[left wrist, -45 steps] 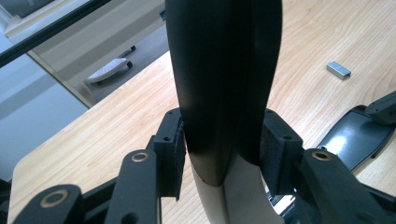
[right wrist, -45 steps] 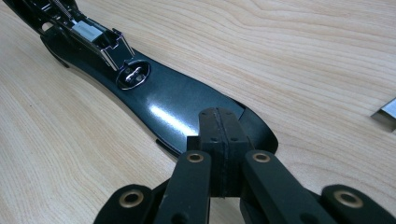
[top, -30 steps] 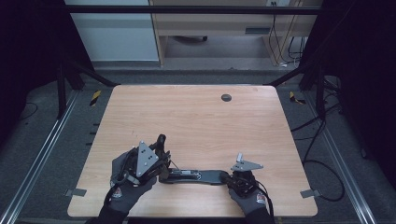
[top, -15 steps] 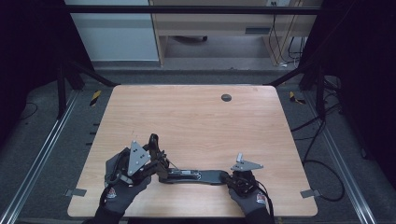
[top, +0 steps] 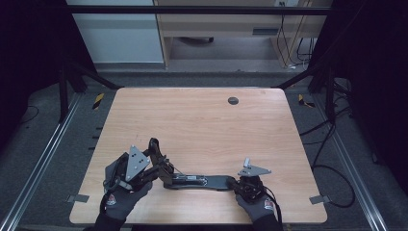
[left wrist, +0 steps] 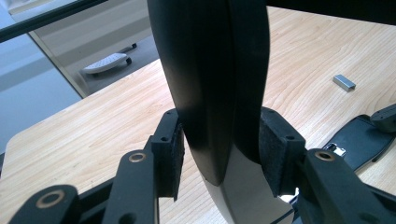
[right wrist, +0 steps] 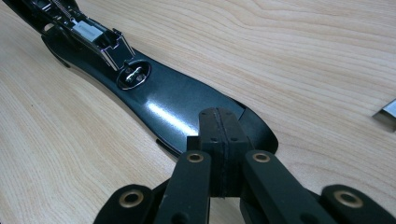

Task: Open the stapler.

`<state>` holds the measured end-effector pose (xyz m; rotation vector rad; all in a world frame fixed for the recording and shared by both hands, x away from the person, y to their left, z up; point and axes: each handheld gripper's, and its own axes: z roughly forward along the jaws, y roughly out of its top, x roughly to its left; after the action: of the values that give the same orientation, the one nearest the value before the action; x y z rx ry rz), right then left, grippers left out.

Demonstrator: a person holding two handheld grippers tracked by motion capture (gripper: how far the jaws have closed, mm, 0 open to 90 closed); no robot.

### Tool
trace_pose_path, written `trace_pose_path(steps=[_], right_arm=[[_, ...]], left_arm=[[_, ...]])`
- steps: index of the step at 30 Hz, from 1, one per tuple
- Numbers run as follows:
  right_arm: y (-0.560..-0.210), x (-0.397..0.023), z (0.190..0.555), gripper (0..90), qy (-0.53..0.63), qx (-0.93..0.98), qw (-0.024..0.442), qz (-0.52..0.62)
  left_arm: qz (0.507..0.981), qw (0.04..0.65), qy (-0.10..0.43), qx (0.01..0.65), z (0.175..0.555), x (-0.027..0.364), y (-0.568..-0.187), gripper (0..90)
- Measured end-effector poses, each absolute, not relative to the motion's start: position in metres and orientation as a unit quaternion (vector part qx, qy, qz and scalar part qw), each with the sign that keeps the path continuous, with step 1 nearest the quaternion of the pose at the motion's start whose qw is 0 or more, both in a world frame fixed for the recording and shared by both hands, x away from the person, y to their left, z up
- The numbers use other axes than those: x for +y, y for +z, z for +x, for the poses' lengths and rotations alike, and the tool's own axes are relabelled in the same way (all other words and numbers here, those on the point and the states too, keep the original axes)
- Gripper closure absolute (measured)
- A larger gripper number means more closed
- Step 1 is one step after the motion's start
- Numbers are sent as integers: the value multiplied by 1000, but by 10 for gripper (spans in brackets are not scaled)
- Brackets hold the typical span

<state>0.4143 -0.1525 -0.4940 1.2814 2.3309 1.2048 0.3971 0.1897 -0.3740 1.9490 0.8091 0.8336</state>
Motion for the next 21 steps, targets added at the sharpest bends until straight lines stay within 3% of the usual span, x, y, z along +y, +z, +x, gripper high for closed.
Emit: trace_pose_path(steps=[13,21], right_arm=[[-494,-153,414,900,410,793,110,436],[-494,-153,415,900,409,794,111,435]], left_arm=[[771,418,337,342,397,202,-375,528],[751,451,301,376,400,227,-383,523]])
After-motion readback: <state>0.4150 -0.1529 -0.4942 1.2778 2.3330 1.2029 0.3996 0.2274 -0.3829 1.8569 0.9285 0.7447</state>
